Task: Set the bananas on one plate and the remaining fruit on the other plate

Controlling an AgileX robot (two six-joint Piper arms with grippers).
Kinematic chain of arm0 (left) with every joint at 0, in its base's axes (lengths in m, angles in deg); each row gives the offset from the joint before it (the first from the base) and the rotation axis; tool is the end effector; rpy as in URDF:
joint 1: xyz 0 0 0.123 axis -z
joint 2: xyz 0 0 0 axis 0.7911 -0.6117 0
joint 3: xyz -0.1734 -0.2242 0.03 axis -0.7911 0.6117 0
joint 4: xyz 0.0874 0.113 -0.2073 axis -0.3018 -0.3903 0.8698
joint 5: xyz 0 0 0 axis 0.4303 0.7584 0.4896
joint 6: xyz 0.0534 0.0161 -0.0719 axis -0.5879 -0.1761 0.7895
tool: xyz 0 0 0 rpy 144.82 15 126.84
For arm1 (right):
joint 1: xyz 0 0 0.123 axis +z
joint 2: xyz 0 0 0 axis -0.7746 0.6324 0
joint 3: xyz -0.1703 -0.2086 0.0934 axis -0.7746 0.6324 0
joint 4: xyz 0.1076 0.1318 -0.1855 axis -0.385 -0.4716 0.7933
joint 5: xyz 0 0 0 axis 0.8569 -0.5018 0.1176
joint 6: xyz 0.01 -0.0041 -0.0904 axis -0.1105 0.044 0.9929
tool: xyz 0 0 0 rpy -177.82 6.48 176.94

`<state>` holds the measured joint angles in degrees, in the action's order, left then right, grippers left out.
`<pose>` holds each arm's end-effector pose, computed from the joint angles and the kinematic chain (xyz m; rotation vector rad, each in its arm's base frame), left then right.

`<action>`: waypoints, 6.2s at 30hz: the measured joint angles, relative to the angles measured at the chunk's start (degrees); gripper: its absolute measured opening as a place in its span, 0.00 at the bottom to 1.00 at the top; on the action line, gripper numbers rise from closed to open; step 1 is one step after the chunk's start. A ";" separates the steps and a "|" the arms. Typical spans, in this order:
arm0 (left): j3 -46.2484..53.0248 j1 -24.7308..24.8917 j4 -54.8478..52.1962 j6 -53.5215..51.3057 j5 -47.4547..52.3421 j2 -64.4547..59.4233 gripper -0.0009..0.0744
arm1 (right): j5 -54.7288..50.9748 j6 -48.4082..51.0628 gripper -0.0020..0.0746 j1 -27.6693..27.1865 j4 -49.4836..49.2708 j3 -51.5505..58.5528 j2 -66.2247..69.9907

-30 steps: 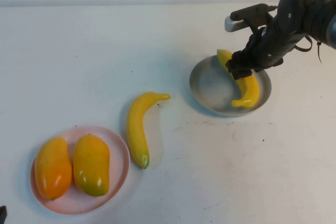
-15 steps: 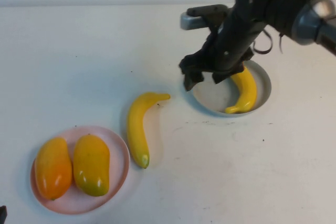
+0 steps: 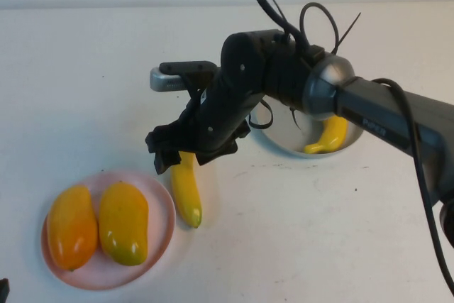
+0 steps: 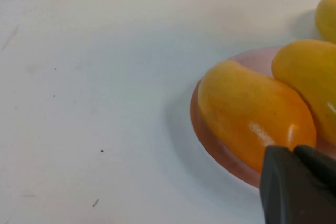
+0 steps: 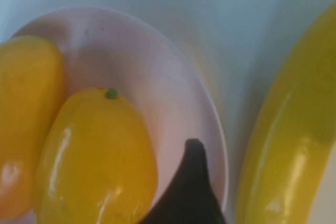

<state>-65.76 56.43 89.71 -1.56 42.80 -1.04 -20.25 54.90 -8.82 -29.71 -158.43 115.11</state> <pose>0.0520 -0.0078 0.1717 0.2179 1.8592 -0.0021 0.3471 0.3444 0.2301 -0.6548 2.7336 0.6546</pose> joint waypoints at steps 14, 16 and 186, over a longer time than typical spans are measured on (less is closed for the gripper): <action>0.00 0.00 0.00 0.00 0.00 0.00 0.01 | 1.68 -2.53 0.74 0.38 2.72 0.00 4.06; 0.00 0.00 0.00 0.00 0.00 0.00 0.01 | 1.68 -2.53 0.71 0.38 2.95 0.00 4.44; 0.00 0.00 0.00 -0.19 0.00 0.00 0.01 | 36.33 1.98 0.01 -43.96 20.67 113.70 -127.24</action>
<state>-65.76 56.43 89.71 -1.75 42.80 -1.04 16.07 56.88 -52.78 -9.04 -44.73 -12.13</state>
